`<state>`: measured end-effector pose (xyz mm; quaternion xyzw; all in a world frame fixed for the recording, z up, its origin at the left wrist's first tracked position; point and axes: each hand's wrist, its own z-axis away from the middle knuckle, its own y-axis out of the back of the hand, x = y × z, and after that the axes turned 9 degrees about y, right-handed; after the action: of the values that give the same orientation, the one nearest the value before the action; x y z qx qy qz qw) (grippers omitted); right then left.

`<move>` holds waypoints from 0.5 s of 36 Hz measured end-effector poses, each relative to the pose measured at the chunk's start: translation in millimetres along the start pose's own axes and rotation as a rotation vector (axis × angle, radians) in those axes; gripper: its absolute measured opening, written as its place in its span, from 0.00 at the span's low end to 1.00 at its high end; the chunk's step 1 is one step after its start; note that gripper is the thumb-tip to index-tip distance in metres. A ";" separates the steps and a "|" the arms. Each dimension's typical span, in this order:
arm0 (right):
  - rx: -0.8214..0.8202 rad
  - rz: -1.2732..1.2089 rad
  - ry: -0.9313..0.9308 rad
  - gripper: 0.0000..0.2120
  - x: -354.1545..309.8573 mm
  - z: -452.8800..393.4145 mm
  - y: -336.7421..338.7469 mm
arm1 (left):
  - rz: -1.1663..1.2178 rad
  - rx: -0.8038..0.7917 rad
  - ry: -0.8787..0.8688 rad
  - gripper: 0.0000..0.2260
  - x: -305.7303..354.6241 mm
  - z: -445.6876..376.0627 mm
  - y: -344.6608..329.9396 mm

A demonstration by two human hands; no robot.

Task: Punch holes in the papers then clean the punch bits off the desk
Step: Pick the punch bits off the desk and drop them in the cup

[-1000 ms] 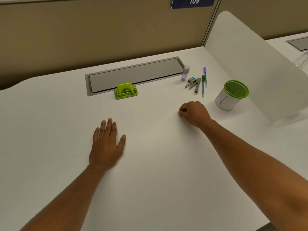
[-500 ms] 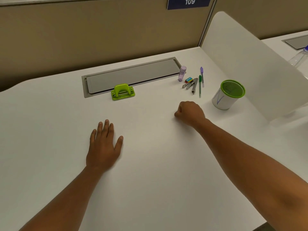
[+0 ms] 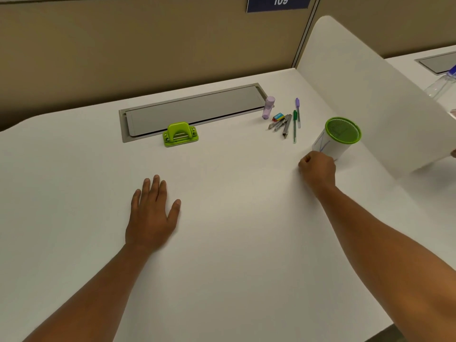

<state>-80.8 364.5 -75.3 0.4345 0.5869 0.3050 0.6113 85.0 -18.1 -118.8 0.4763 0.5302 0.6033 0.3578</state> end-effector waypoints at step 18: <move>-0.191 0.139 0.016 0.07 -19.6 -8.5 5.0 | 0.007 -0.012 0.001 0.34 0.8 1.8 -0.7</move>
<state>-90.9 350.9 -61.3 0.4118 0.5283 0.4046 0.6226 86.5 -16.7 -119.4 0.4757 0.5251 0.6079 0.3583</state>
